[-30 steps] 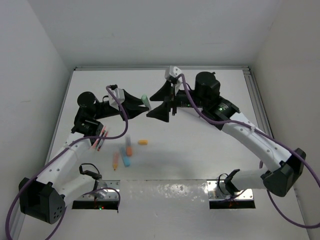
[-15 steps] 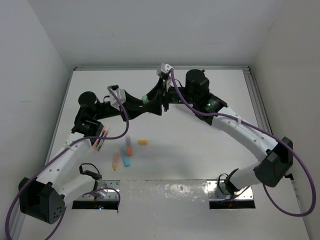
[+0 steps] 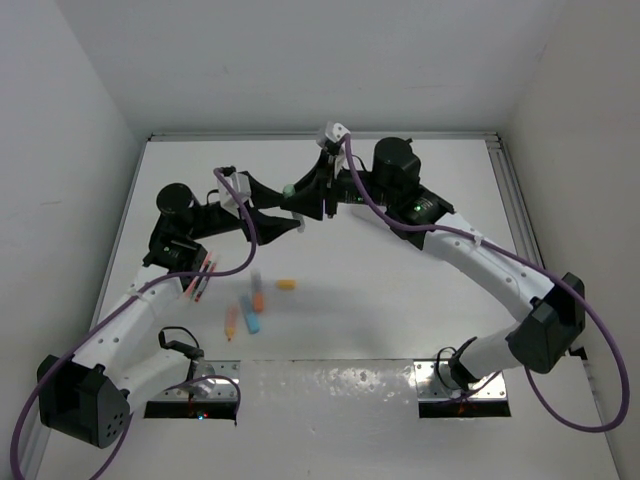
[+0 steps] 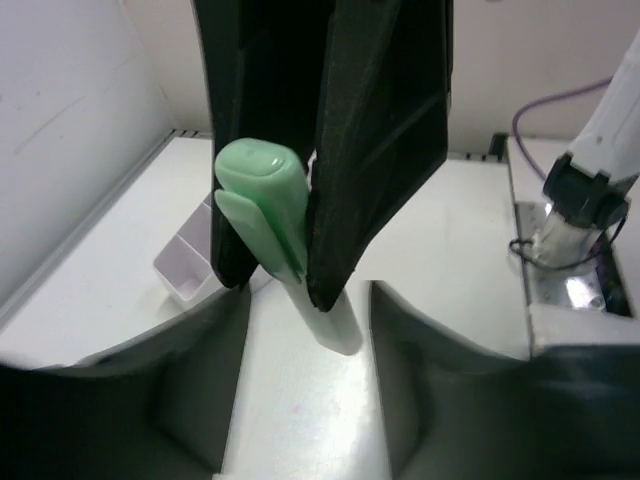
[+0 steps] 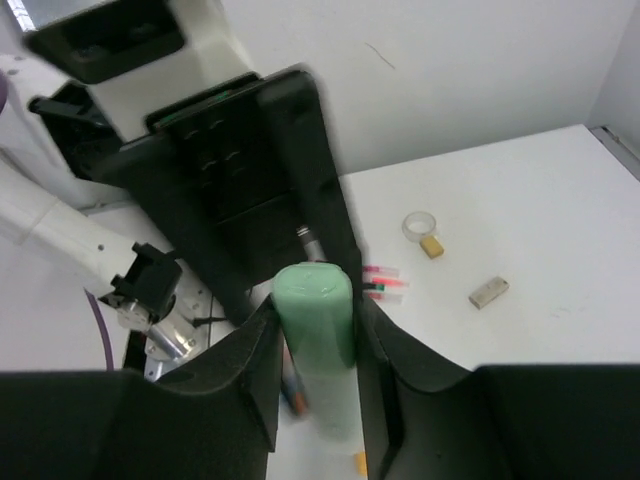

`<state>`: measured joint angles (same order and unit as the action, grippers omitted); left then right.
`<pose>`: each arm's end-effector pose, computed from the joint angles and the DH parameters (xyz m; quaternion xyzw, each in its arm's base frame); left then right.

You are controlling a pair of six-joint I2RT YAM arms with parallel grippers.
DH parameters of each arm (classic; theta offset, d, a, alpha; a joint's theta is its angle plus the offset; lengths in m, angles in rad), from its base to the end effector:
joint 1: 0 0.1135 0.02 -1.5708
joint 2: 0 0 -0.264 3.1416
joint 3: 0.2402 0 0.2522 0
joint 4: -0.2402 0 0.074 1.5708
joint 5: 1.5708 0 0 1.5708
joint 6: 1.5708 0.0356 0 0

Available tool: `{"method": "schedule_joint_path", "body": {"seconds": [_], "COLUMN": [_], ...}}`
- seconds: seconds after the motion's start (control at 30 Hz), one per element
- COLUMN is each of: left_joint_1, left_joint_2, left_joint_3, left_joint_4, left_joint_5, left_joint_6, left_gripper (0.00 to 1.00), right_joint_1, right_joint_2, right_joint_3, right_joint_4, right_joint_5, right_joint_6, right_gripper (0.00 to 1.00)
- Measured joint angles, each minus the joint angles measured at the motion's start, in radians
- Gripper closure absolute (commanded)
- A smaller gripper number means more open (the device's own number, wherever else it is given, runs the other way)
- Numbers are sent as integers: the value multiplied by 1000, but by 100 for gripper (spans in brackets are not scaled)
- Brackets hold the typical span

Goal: Sort the stationery into containers
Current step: Place the pen in the storage box.

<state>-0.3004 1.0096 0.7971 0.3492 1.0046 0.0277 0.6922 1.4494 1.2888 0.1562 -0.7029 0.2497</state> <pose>0.2049 -0.0949 0.3567 0.4521 0.5090 -0.4033 0.6115 0.2475 0.2351 0.3952 -0.3830 0.5958 0.5180 0.4796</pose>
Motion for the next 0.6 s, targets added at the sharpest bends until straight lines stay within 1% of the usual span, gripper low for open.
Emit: {"method": "schedule_joint_path", "body": {"seconds": [0.03,0.07,0.2,0.27,0.33,0.43,0.5,0.53,0.6], "left_joint_1": [0,0,0,0,0,0,0,0,0], "left_joint_2": [0,-2,-11,-21,-35,-63,-74,-77,-80], "left_joint_3": [0,0,-1,-1,-3,-22,-36,-44,-55], "left_joint_4": [8,14,10,-7,-36,-90,-129,-149,-189], "left_joint_5": [-10,-26,-84,-135,-214,-373,-468,-517,-589], "left_joint_6": [-2,-2,-14,-13,-13,-13,-10,-8,-5], "left_gripper": [25,1,0,0,0,0,0,0,0], "right_joint_1": [-4,-10,-69,-119,-167,-246,-299,-332,-391], "right_joint_2": [-1,-6,-66,-127,-198,-300,-343,-357,-366], "right_joint_3": [-4,-13,-105,-159,-201,-237,-266,-285,-325], "right_joint_4": [2,1,-9,-37,-84,-170,-192,-200,-204], "right_joint_5": [14,24,138,261,422,731,903,981,1088], "right_joint_6": [6,12,39,49,63,103,128,144,174], "right_gripper": [100,100,100,100,100,100,100,100,100]}}
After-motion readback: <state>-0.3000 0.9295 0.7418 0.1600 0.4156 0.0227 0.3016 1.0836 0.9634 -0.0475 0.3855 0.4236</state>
